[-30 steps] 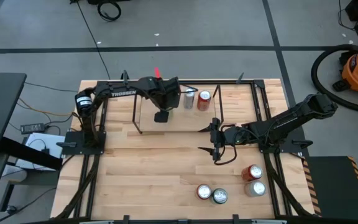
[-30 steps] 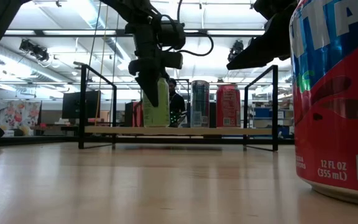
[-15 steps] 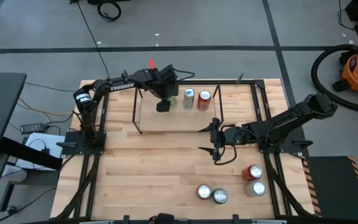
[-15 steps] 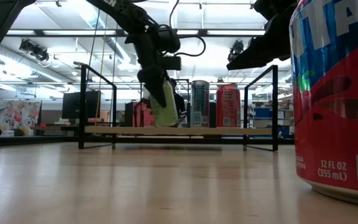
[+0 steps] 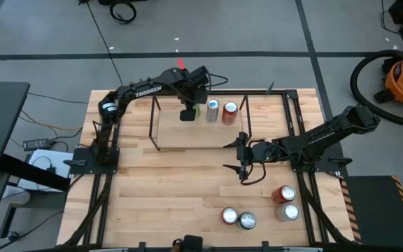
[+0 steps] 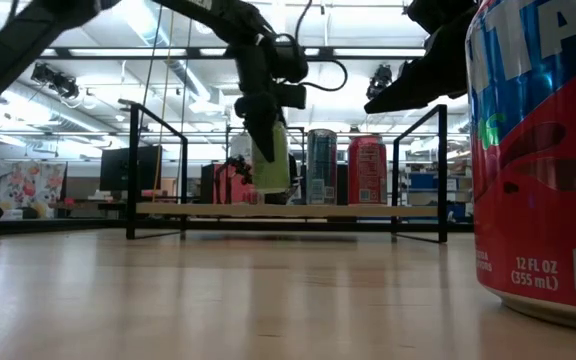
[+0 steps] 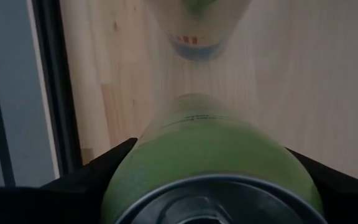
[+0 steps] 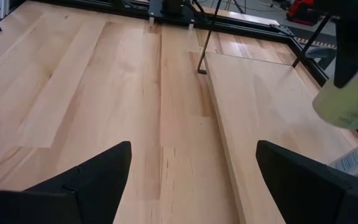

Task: Place canned beverage on shelf
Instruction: Put the orange soda can on the

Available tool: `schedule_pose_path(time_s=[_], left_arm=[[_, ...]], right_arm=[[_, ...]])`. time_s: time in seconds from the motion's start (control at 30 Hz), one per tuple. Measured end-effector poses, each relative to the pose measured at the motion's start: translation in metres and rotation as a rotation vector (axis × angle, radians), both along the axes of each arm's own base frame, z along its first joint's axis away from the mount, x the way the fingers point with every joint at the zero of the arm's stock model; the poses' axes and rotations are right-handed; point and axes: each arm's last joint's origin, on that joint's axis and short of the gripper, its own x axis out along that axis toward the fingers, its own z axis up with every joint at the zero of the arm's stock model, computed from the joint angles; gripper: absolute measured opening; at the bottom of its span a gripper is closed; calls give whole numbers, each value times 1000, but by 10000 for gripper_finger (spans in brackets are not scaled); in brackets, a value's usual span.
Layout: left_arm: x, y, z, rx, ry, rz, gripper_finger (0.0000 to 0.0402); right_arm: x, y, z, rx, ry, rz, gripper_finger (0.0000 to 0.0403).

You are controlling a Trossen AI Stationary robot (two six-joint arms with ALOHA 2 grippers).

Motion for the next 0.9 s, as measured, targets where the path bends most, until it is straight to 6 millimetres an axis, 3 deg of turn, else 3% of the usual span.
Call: schedule_pose_path(time_s=[0.9], left_arm=[[3,4,-12,-56,39,5,314]], right_arm=[[0,0,0,0,5,1,356]])
